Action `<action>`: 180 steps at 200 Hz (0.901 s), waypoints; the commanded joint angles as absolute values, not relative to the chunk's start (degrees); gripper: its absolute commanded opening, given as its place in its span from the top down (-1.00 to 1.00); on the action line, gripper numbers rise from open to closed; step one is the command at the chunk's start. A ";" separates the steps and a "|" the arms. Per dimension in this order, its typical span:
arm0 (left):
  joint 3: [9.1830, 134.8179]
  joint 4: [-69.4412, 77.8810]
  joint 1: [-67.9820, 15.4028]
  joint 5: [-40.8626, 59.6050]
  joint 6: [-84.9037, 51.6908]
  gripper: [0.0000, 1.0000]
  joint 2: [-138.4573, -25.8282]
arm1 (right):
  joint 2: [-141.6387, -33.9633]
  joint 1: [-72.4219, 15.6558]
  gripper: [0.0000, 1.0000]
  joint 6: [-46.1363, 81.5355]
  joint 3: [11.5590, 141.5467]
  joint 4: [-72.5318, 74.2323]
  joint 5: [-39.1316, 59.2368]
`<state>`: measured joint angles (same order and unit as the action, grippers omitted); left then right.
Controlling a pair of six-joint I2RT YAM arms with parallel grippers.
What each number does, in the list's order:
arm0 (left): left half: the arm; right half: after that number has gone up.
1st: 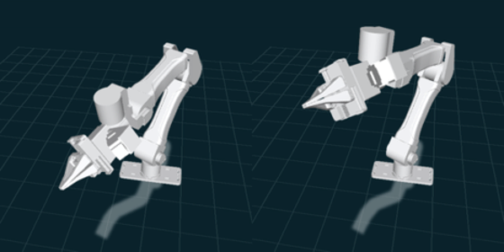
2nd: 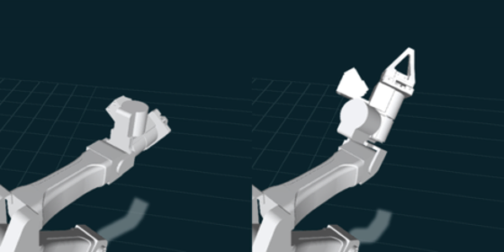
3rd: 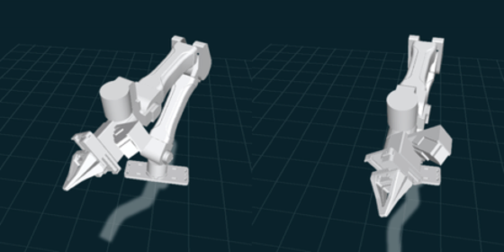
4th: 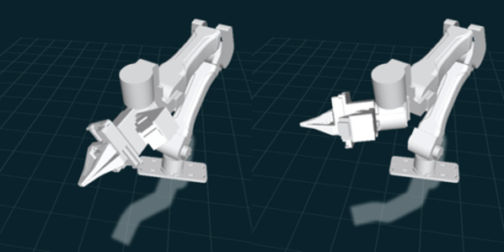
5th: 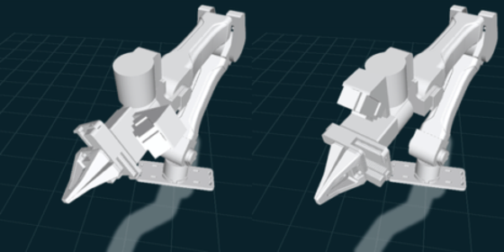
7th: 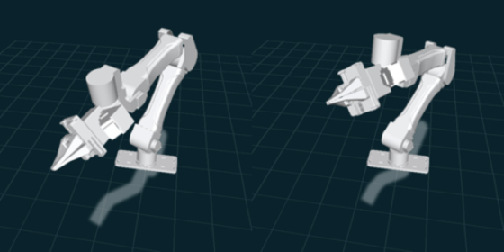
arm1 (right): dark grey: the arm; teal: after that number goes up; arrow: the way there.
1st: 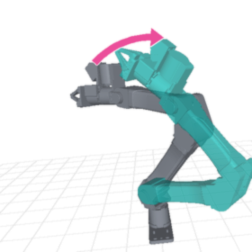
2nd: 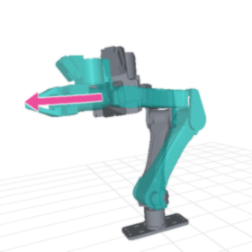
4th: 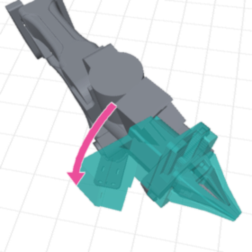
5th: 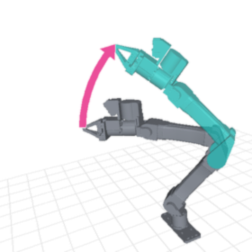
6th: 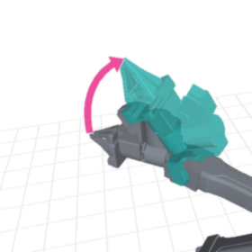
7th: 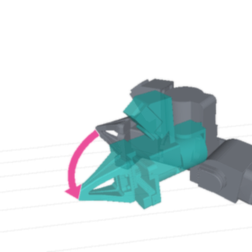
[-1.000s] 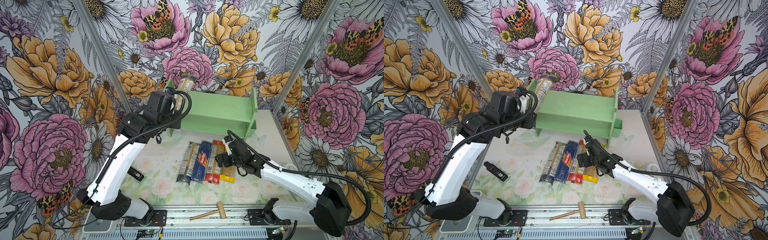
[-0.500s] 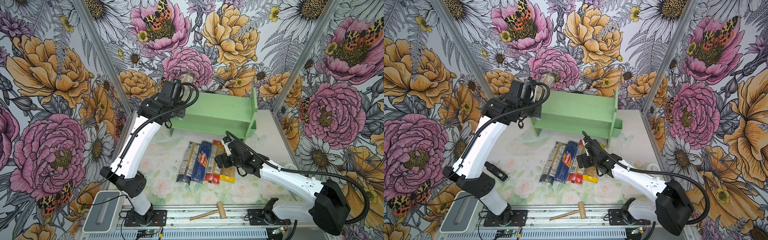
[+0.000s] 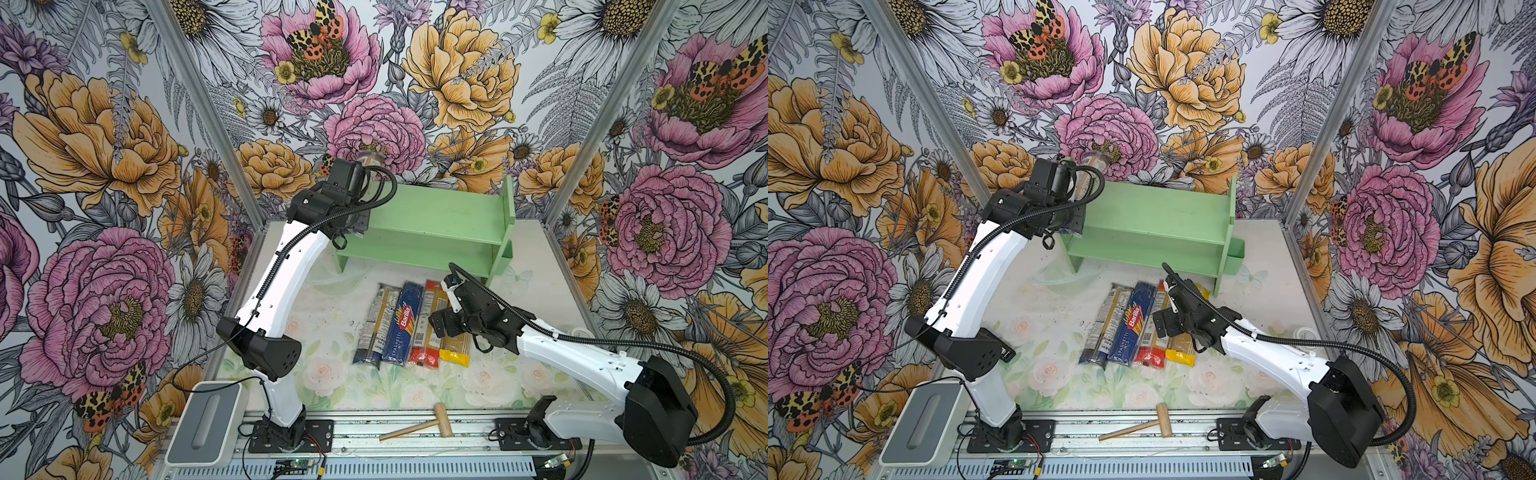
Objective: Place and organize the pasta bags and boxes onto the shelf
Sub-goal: 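Carry the held pack over the shelf's upper tier with the left gripper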
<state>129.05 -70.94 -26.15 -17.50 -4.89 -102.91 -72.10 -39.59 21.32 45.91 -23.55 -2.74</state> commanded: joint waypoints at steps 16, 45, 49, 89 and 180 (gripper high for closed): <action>133.44 -62.39 -24.49 -17.04 -3.76 1.00 -102.91 | -72.77 -40.15 -0.97 20.64 45.87 -23.36 -2.07; 134.33 -62.40 -24.34 -16.35 -3.30 1.00 -103.78 | -72.92 -40.13 -0.97 20.48 46.05 -23.31 -1.84; 134.45 -62.40 -24.34 -16.35 -3.27 1.00 -103.75 | -72.94 -40.15 -0.97 20.55 46.05 -23.29 -1.85; 135.85 -62.45 -24.29 -15.46 -2.95 1.00 -106.98 | -73.41 -40.08 -0.97 20.55 46.31 -23.35 -1.58; 137.78 -62.40 -23.61 -15.08 -3.25 1.00 -109.80 | -73.37 -40.08 -0.98 20.57 46.14 -23.33 -1.65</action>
